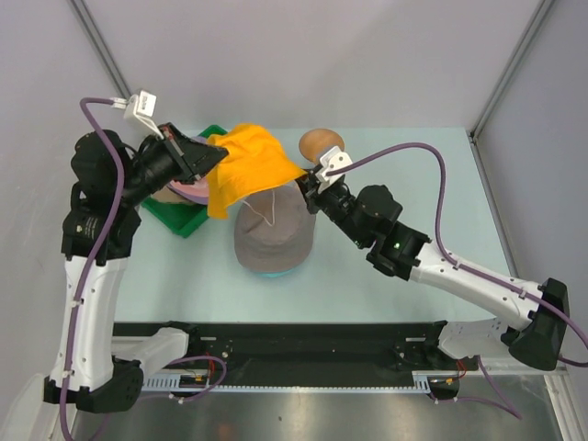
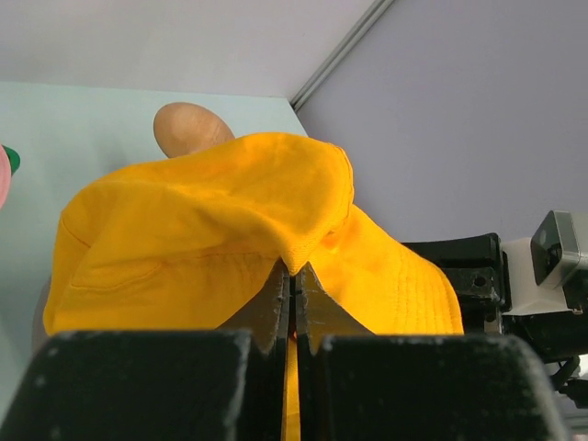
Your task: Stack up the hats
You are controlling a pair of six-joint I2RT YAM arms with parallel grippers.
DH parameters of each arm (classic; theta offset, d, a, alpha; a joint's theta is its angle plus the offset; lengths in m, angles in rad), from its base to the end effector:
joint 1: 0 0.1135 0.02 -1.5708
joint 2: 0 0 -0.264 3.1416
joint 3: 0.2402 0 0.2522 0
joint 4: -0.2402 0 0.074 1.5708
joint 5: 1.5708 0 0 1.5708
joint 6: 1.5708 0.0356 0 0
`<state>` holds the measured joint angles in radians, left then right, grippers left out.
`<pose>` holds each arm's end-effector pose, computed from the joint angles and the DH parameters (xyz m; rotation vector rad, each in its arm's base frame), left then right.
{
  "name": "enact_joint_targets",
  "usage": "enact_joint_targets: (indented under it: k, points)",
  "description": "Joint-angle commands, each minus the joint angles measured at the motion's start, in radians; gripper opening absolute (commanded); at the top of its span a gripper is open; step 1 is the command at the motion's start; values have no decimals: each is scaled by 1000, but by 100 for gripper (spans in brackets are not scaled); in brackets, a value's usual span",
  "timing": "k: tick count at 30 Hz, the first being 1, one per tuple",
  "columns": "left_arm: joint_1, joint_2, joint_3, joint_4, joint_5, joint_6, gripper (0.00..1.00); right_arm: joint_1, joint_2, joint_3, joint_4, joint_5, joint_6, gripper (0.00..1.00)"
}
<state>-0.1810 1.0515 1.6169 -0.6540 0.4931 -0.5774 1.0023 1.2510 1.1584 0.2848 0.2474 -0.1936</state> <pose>0.1628 -0.0469 0.5153 0.0491 1.7433 -0.9730 0.1651 0.2422 0.4219 -0.6079 1.2643 0.5036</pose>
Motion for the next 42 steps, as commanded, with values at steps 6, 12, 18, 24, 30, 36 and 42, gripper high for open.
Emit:
enact_joint_targets:
  k: [6,12,18,24,30,36,42]
  points:
    - [-3,80,-51,161,59,79,0,7,48,-78,238,184,-188,0]
    - [-5,142,-14,188,18,201,0,-4,65,-98,313,233,-210,0]
    - [-14,47,-251,198,77,349,0,24,-8,-229,303,280,-175,1]
    - [-99,-111,-523,240,119,401,0,78,-163,-377,128,296,-58,24]
    - [-150,-160,-626,229,75,416,0,134,-272,-434,-57,338,80,73]
    - [-175,-176,-643,185,29,448,0,147,-343,-382,-383,273,363,81]
    - [-181,-223,-678,117,-45,498,0,61,-453,-397,-480,46,575,82]
